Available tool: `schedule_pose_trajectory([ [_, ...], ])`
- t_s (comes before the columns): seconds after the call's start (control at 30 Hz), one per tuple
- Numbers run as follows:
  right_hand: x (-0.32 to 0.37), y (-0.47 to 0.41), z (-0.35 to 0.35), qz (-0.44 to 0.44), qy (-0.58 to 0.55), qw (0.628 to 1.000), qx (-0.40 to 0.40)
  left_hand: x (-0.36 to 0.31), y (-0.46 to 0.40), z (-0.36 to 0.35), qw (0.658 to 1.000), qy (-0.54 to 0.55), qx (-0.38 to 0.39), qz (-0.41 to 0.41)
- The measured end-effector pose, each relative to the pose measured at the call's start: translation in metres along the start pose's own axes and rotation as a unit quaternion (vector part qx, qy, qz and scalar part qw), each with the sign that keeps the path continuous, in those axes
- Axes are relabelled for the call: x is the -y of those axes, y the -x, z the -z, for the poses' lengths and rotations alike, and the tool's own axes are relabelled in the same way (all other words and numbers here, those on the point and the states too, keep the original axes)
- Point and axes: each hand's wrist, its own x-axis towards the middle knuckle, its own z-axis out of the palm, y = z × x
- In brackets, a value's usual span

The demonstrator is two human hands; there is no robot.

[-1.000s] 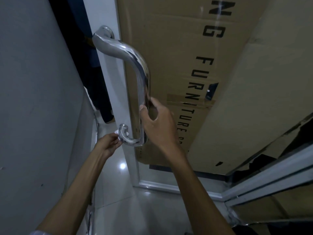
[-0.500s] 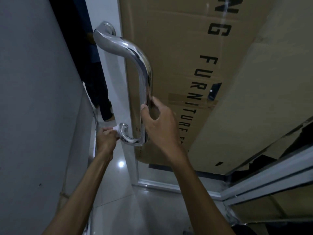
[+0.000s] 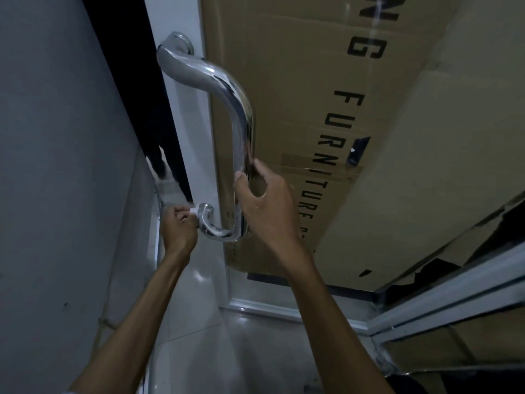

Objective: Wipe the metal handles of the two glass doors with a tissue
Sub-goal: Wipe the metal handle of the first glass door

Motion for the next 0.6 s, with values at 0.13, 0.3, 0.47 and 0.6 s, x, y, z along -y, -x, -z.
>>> schedule_pose_trajectory([
  [0.13,0.002,0.001,0.004,0.008,-0.012,1.000,0.005,0.005,0.021,0.001,0.998,0.013,-0.029,-0.057],
  [0.3,0.002,0.001,0.000,-0.005,0.002,1.000,0.004,0.004,0.008,0.000,0.999,0.046,0.004,0.022],
  [0.47,0.008,0.003,0.006,-0.008,-0.002,1.000,0.006,0.019,-0.004,0.001,0.949,0.212,0.135,0.189],
  [0.6,0.012,0.005,0.010,0.004,0.006,1.000,0.001,0.025,0.005,0.005,0.851,0.391,0.200,0.287],
])
